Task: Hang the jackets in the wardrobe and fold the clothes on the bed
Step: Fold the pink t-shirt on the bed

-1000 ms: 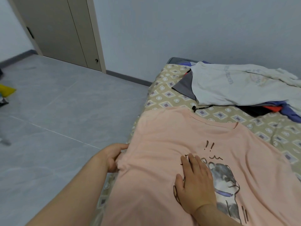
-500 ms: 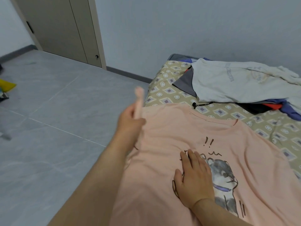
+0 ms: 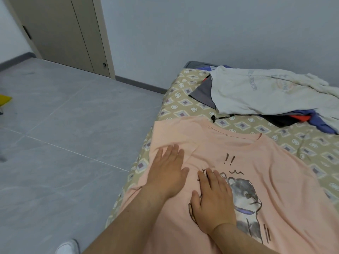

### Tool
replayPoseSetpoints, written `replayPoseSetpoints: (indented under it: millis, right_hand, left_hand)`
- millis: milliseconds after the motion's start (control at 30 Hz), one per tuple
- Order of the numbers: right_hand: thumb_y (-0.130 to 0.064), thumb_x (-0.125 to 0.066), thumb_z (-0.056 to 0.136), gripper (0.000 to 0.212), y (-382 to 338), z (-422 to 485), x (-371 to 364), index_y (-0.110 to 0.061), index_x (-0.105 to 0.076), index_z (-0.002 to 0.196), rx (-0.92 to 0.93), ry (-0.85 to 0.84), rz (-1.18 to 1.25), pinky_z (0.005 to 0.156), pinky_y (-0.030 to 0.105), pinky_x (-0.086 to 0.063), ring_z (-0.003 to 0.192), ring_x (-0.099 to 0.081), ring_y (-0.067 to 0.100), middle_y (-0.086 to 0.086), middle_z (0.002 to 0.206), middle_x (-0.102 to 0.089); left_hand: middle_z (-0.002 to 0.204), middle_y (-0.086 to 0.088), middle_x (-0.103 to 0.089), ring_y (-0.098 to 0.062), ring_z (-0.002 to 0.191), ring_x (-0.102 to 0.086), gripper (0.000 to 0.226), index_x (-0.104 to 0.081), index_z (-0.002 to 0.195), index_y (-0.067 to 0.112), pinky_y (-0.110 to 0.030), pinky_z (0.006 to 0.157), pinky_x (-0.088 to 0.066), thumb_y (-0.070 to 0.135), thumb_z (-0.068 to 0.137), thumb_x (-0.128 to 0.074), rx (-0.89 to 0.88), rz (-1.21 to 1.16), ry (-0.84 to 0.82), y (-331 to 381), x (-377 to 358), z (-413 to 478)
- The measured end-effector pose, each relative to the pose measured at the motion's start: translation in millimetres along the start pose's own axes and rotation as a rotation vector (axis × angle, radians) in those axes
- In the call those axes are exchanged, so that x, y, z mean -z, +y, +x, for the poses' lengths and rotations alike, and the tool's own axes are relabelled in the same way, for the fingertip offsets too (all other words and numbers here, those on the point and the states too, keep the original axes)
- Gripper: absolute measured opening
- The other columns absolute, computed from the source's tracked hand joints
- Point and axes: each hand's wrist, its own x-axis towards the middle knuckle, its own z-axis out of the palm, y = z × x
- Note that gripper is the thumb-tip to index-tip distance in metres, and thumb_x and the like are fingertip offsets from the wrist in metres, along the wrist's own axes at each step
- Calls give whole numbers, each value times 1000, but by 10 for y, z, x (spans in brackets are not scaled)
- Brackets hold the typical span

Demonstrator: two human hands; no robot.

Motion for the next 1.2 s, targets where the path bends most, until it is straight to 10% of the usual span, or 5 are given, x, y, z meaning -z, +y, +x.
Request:
replayPoseSetpoints:
  millis: [500, 733, 967, 1200]
  right_hand:
    - [-47, -40, 86, 66, 56, 8, 14, -24, -43, 148, 12, -25, 94, 123, 39, -9, 150, -19, 22, 2, 159, -32]
    - [-26, -63, 82, 15, 469, 93, 707, -35, -75, 85, -267, -188, 1051, 81, 28, -51, 92, -67, 9, -10, 93, -73]
    - [-19, -57, 94, 38, 2352, -566, 728, -9, -62, 131, -357, 81, 112, 112, 39, -32, 132, -46, 31, 11, 140, -55]
    - [-29, -58, 92, 46, 2819, -756, 600, -4, -57, 130, -722, 347, 386, 105, 47, -40, 120, -51, 34, 17, 126, -59]
  left_hand:
    - [164, -5, -17, -20, 151, -14, 61, -21, 156, 13, -39, 121, 1, 38, 100, -15, 137, 108, 173, 189, -180, -143]
    - [166, -1, -4, -17, 152, -1, 65, -9, 158, 16, -38, 122, 4, 45, 99, -12, 184, 121, 92, 219, -112, -102]
    - [166, -1, 4, -16, 152, 5, 73, -2, 158, 18, -37, 122, 5, 56, 96, -8, 211, 168, 47, 249, -105, -93]
    - [166, -3, 3, -18, 153, 3, 70, -4, 158, 16, -39, 123, 1, 51, 99, -10, 238, 226, 15, 280, -84, -67]
